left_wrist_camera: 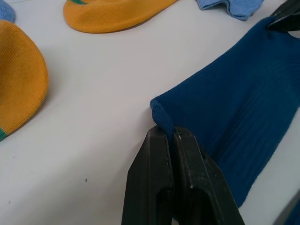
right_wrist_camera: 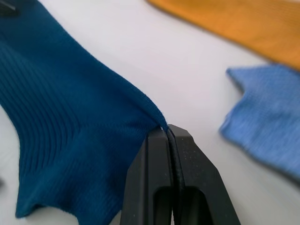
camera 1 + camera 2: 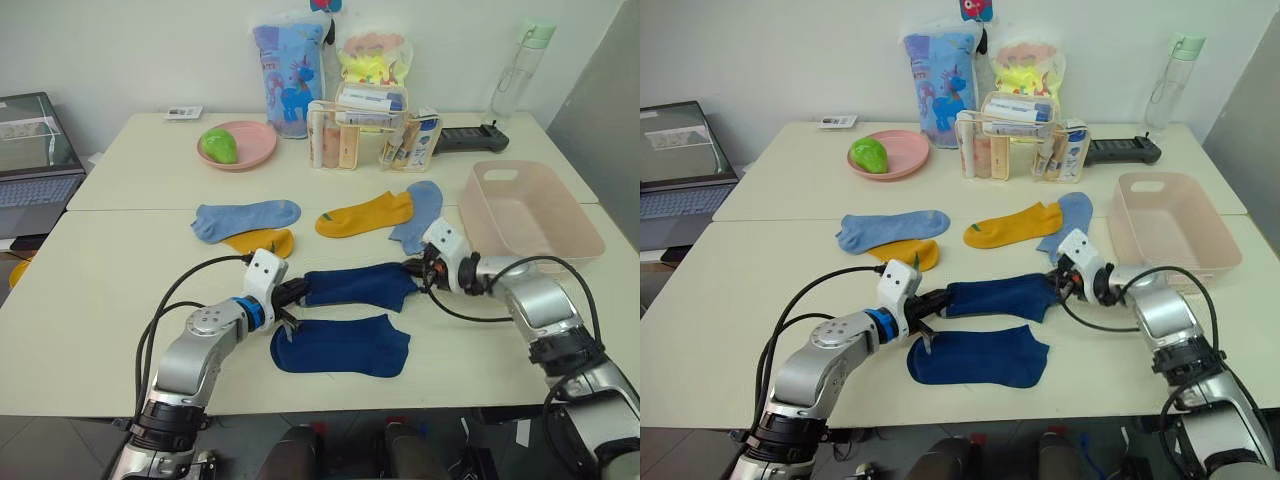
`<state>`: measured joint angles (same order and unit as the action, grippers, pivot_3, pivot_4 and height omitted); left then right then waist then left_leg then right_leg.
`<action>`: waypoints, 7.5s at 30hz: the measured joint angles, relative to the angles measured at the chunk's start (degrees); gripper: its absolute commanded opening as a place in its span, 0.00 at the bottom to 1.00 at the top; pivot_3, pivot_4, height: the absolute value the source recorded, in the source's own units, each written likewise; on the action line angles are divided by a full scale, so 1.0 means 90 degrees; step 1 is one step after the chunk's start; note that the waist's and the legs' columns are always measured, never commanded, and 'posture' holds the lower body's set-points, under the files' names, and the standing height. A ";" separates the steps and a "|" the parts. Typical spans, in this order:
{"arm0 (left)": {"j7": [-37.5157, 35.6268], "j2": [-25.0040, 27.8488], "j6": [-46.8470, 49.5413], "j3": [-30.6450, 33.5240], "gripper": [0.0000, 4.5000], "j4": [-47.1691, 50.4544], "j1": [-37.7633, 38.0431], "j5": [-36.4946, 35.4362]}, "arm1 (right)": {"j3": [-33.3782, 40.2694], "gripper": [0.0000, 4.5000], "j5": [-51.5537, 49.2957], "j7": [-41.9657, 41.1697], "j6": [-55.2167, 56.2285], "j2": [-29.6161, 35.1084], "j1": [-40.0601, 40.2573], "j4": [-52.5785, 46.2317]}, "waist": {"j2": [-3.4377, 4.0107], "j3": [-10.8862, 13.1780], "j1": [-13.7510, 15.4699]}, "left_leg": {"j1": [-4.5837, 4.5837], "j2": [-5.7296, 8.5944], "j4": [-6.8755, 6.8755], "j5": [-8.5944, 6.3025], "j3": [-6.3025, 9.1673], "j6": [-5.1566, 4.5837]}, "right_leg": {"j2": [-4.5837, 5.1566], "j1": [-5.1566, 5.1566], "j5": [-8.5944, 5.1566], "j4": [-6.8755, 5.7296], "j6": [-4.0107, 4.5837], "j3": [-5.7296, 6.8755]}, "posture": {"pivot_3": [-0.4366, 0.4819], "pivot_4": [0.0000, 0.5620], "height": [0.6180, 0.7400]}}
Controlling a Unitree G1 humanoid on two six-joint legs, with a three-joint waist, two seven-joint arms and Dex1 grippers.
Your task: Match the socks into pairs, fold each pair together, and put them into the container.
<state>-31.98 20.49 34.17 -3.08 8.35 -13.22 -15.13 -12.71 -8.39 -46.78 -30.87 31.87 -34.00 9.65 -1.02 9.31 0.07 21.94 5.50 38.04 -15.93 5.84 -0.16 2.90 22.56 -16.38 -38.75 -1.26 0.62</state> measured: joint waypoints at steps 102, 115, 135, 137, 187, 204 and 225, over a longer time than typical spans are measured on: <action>-0.4003 0.3905 0.0149 0.0256 0.00 0.2034 0.1845 -0.2128 | 0.1362 0.00 -0.5675 -0.0886 -0.4428 0.1278 0.2116 -0.4424 | 0.0010 -0.0004 0.0025 | 0.0065 -0.0005 0.0001 -0.0014 0.0000 -0.0029 | 0.0004 0.0064 0.0004 -0.0014 0.0011 0.0002 | 0.48 0.27 1.00; -0.3757 0.3426 -0.0216 -0.0425 0.00 0.0851 0.0355 -0.1187 | 0.0607 0.00 -0.3923 -0.0525 -0.3172 0.1092 0.1385 -0.3279 | 0.0011 -0.0005 -0.0005 | 0.0074 -0.0005 0.0005 0.0003 -0.0001 0.0000 | 0.0003 0.0072 0.0004 -0.0013 0.0010 0.0003 | 0.48 0.27 1.00; -0.3573 0.3046 0.0006 -0.0981 0.00 0.0172 -0.0709 -0.0290 | 0.0226 0.00 -0.2754 -0.0470 -0.2588 0.0960 0.1478 -0.2772 | 0.0010 -0.0005 -0.0013 | 0.0072 -0.0004 0.0007 0.0004 -0.0002 0.0001 | 0.0003 0.0072 0.0004 -0.0020 0.0010 0.0003 | 0.48 0.27 1.00; -0.3574 0.2987 0.0019 -0.1044 0.10 0.0096 -0.0719 -0.0242 | 0.0223 0.05 -0.2706 -0.0496 -0.2570 0.0960 0.1489 -0.2770 | 0.0010 -0.0005 -0.0014 | 0.0072 -0.0004 0.0007 0.0004 -0.0001 0.0001 | 0.0002 0.0072 0.0004 -0.0020 0.0010 0.0003 | 0.48 0.27 1.00; -0.2836 0.2590 0.0576 -0.0162 0.00 0.0319 0.0292 -0.0710 | 0.0165 0.01 -0.2090 -0.0791 -0.1883 0.1160 0.2008 -0.2794 | 0.0010 -0.0009 -0.0025 | 0.0067 -0.0004 0.0012 0.0004 -0.0002 0.0002 | 0.0002 0.0070 0.0005 -0.0024 0.0010 0.0000 | 0.48 0.27 1.00; -0.2207 0.2584 0.1068 0.0200 0.37 0.1398 0.1272 -0.1253 | 0.0052 0.55 -0.1886 -0.1458 -0.1230 0.1319 0.1777 -0.2520 | 0.0011 -0.0009 -0.0004 | 0.0067 -0.0004 0.0012 0.0004 -0.0003 0.0002 | 0.0002 0.0068 0.0005 -0.0023 0.0010 0.0000 | 0.48 0.27 1.00; -0.3327 0.2554 -0.1976 -0.0849 0.00 0.0643 0.0390 -0.0053 | -0.0873 0.00 -0.0749 -0.1491 0.0553 0.0706 0.1724 -0.2500 | 0.0010 -0.0010 -0.0007 | 0.0067 -0.0004 0.0013 0.0005 -0.0009 0.0004 | 0.0002 0.0070 0.0006 -0.0021 0.0011 -0.0002 | 0.48 0.27 1.00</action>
<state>-61.92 43.47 16.38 -10.72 14.14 -9.70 -15.61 -20.57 -15.13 -60.21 -25.90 38.22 -18.48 -12.85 -0.93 9.22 0.01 22.54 5.47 38.16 -15.89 5.76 -0.13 2.92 23.19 -16.33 -38.95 -1.16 0.60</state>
